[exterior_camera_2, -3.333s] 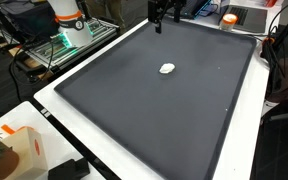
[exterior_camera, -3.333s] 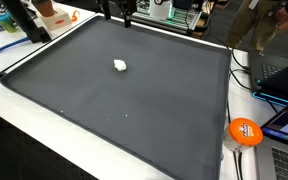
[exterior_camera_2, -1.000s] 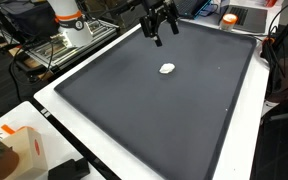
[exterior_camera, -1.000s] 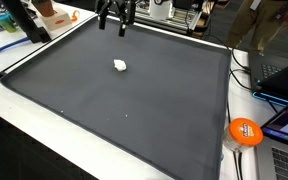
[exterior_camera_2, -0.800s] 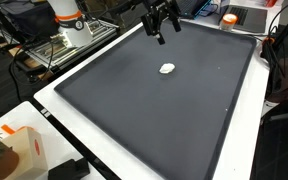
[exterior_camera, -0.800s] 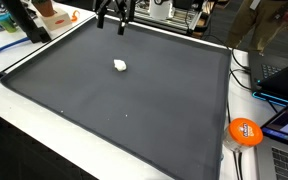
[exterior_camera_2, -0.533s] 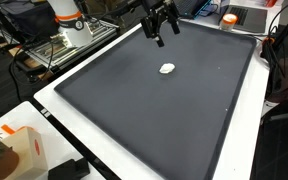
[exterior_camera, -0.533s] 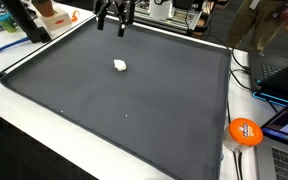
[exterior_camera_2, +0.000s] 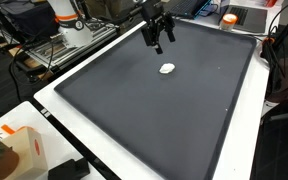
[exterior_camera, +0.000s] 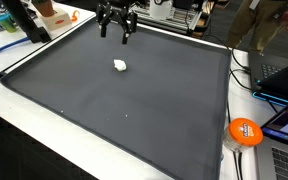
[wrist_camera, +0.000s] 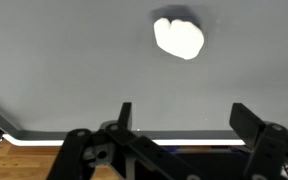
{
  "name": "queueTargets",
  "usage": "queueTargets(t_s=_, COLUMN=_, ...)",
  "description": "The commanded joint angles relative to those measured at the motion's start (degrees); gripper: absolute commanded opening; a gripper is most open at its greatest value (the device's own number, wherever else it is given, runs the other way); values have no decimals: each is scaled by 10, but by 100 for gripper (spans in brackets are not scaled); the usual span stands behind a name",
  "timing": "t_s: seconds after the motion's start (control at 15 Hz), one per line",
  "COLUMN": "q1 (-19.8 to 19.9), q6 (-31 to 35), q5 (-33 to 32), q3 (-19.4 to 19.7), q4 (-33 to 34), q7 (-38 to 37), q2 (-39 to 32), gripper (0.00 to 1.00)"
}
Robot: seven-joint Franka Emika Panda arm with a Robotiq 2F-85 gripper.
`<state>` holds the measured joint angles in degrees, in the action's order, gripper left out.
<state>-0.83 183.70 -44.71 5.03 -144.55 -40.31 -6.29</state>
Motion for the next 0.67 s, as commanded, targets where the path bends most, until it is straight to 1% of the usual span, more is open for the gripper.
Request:
queueTargets(t_s=0.0, q1=-12, q6=7, q5=-26, q3=9, q4=1, q7=2, q2=-20, gripper=100)
queueTargets(t_s=0.2, q1=-18, q6=8, q5=-28, q3=9, q4=0, q7=5, q2=-31, gripper=100)
queueTargets(t_s=0.33, q1=-32, q6=17, q5=-45, q3=29, q4=9, q7=-3, q2=-33, gripper=100)
queueTargets(t_s=0.6, q1=-47, q6=58, q5=-64, q3=61, q4=21, q7=2, q2=-57, gripper=100)
